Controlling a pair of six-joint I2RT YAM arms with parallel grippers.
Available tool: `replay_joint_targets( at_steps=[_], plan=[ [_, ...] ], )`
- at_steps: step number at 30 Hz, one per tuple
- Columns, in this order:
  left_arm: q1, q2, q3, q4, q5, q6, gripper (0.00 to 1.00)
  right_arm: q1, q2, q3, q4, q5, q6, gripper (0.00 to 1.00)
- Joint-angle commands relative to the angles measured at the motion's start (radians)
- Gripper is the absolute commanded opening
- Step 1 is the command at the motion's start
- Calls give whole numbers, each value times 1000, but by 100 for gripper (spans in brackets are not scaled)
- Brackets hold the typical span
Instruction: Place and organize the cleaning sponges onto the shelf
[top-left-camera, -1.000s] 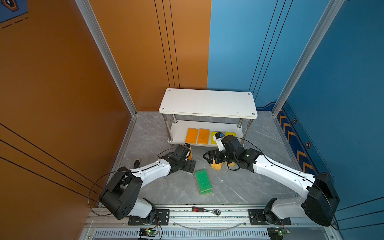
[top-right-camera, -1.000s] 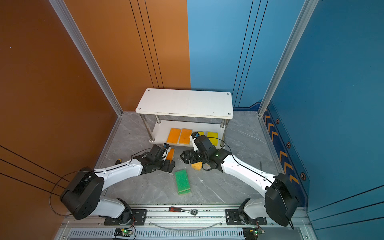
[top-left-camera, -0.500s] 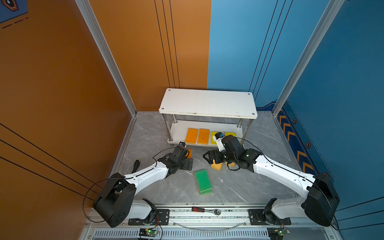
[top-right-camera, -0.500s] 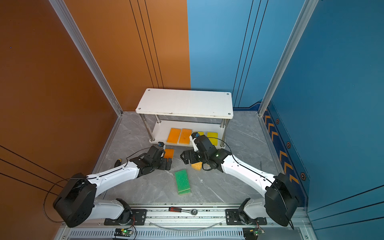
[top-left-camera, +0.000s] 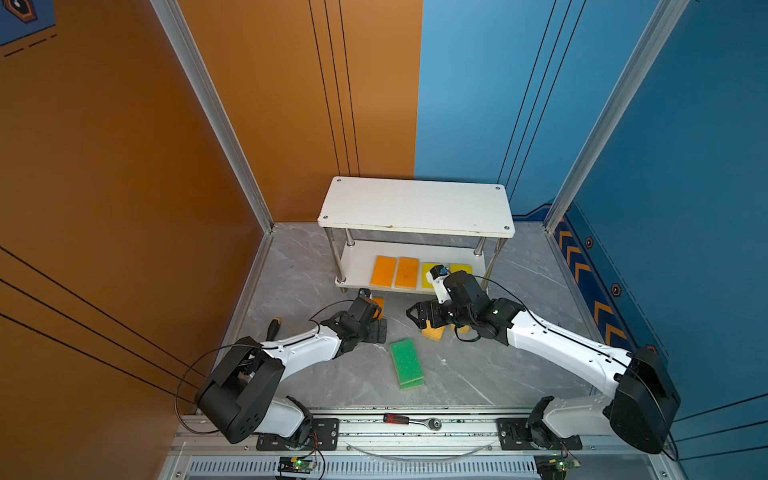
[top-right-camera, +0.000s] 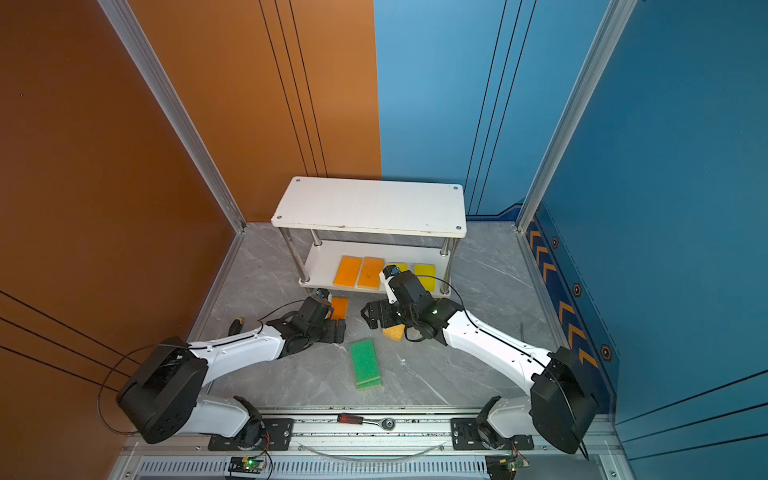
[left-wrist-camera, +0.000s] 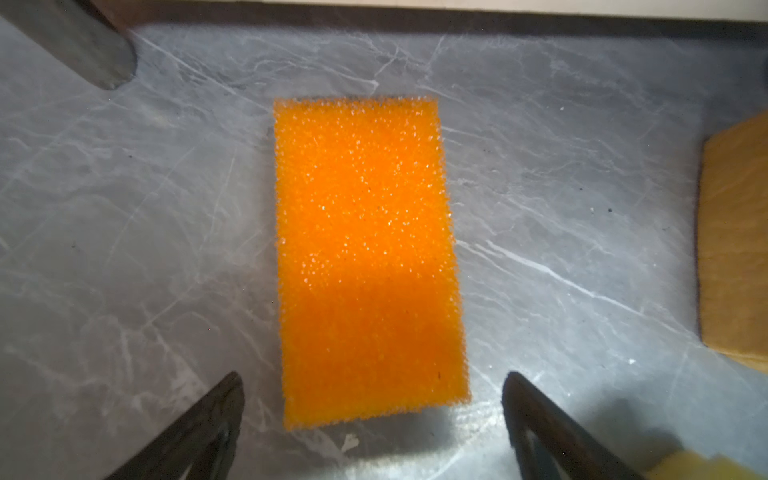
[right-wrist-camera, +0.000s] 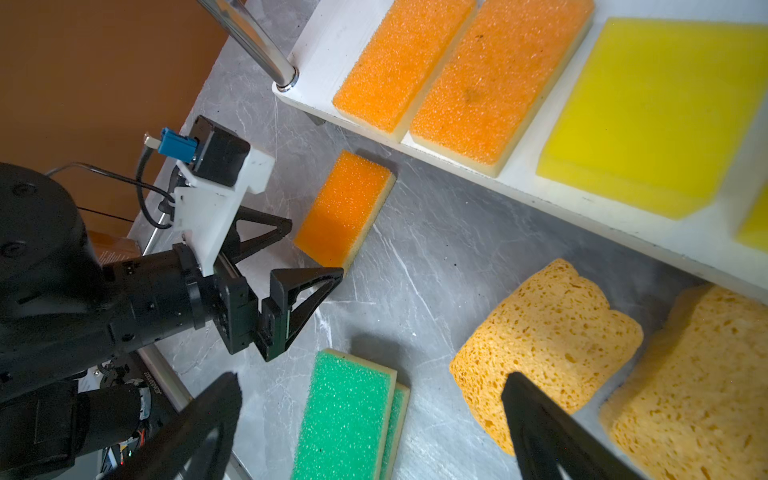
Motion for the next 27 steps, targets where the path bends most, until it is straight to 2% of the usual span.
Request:
replay_joint_targets(
  at_steps=[1, 7, 12, 14, 15, 17, 21, 27],
  plan=[
    [-10, 32, -9, 17, -14, -12, 98, -4, -24, -14, 17, -15, 10, 97],
    [-16, 83, 5, 18, -29, -27, 100, -2, -25, -15, 17, -13, 13, 97],
    [-24, 103, 15, 17, -42, -35, 88, -2, -25, -15, 16, -9, 14, 97],
    [-25, 108, 16, 17, -43, -38, 88, -2, -24, -15, 15, -10, 15, 97],
    [-26, 110, 17, 17, -43, -38, 83, -3, -24, -16, 14, -8, 16, 97],
    [-25, 117, 18, 17, -45, -38, 81, -2, -21, -13, 16, -7, 16, 97],
    [-26, 110, 15, 14, -44, -41, 72, -2, -16, -11, 16, -8, 17, 97],
    [-30, 68, 14, -14, -47, -43, 68, -3, -14, -11, 15, -7, 18, 97]
  ],
)
